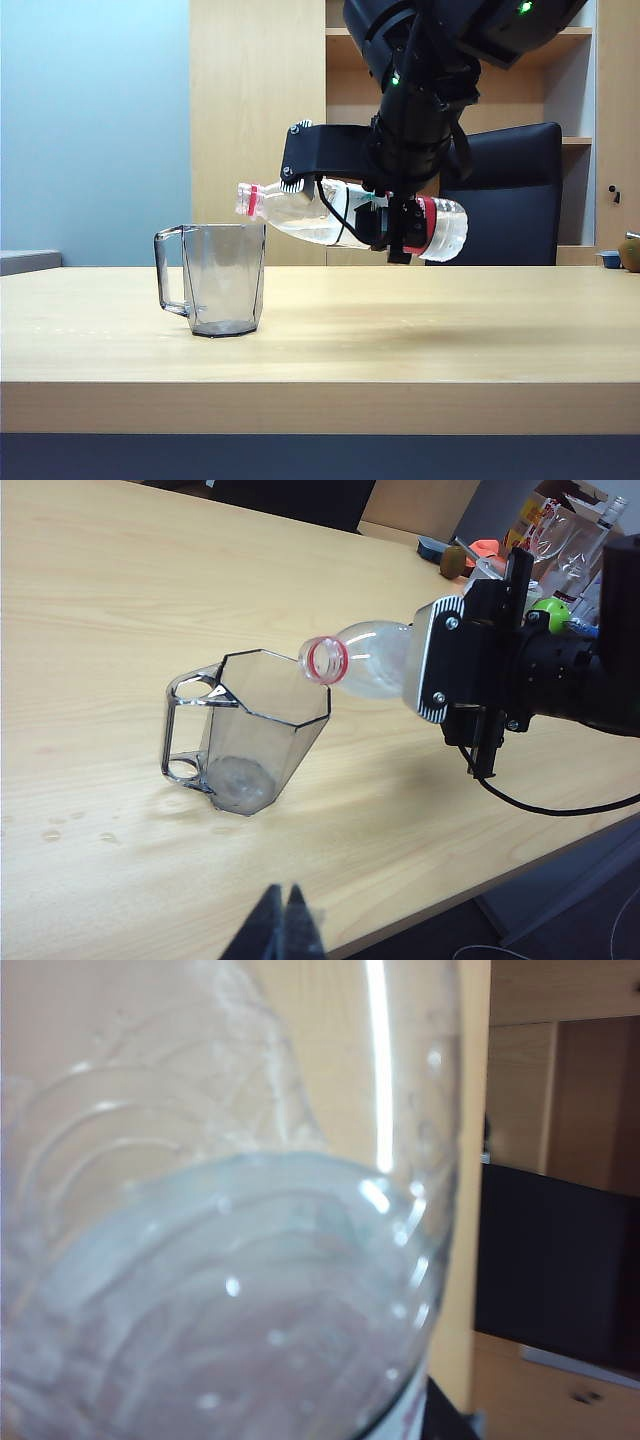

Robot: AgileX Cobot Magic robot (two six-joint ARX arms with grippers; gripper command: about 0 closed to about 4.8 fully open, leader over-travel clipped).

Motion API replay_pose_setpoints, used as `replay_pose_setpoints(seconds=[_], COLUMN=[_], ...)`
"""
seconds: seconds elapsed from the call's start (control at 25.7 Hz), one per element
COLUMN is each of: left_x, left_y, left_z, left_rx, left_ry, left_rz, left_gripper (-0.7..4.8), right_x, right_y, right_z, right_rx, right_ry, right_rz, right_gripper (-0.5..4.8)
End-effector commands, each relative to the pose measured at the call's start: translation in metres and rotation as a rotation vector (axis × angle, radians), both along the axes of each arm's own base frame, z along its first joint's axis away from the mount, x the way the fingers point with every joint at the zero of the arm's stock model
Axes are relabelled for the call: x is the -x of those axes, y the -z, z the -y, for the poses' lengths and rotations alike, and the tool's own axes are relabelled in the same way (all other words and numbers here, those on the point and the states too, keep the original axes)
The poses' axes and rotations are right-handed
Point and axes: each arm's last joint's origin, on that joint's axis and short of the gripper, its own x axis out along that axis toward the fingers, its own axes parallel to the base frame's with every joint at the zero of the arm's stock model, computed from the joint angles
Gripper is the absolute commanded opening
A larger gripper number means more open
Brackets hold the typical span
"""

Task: Pick up the mineral water bottle on the table and pour water into the mug until it's half full.

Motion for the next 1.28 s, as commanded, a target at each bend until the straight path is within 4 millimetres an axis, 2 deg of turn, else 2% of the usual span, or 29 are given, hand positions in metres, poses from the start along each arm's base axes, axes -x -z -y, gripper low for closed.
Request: replay_pose_setpoints(seconds=[0.04,0.31,0.7,1.01,1.28], left_x=[0.0,0.0,0.0,0.0,0.0], left_y=[-0.002,-0.002,-0.002,-0.002,-0.002], left_z=[0.0,0.0,0.0,0.0,0.0], left_rx=[-0.003,-0.003,-0.003,-0.003,-0.003], left_ry=[0.001,0.001,0.001,0.001,0.001], left_rz=[0.017,0.017,0.016,0.016,0.016], left_gripper=[-0.06,-0.06,-0.06,-0.06,-0.06], right_x=[-0.002,-0.005,-0.012,-0.012,-0.006], right_y=[-0.013,-0.021,-0.044,-0.044,-0.045], right_z=[0.0,0.0,-0.005,-0.005,-0.012], right_rx=[0.05,0.087,0.104,0.156,0.2], right_ry=[0.031,0.054,0.06,0.066,0.025], right_rz=[0.089,0.169,0.235,0.237,0.24], right_gripper=[3.04,3.05,3.04,3.05,3.05])
